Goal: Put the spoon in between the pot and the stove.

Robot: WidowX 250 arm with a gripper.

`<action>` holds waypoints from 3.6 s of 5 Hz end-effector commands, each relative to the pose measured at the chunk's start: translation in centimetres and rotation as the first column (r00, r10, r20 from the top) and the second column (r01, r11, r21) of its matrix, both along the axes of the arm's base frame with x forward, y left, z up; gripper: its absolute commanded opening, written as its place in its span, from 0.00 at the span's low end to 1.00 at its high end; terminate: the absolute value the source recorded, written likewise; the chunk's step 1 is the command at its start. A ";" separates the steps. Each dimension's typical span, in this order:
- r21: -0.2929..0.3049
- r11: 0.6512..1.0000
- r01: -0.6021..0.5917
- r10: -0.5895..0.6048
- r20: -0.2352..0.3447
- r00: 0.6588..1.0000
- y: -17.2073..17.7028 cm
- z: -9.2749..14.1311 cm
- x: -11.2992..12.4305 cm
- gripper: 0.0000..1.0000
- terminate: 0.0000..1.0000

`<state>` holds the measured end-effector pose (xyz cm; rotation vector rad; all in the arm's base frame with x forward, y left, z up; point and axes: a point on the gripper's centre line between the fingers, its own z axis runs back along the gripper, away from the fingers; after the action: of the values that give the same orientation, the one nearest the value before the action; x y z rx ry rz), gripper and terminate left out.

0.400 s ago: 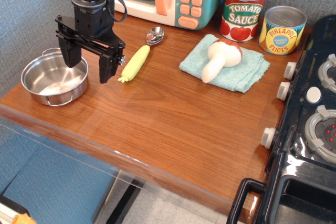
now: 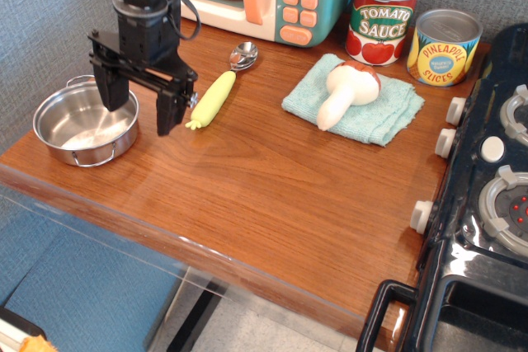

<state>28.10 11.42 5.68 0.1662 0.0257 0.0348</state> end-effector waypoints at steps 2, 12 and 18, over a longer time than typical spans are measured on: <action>-0.042 0.997 -0.061 0.067 0.162 0.984 -0.3 0.2 9.0 1.00 0.00; -0.085 0.977 0.198 -0.196 0.032 0.980 -11.2 -1.9 -1.8 0.00 0.00; -0.120 0.977 0.177 -0.155 0.175 0.972 -10.2 2.4 -1.6 1.00 0.00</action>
<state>26.35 0.39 6.97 0.0235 -0.1078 -0.1168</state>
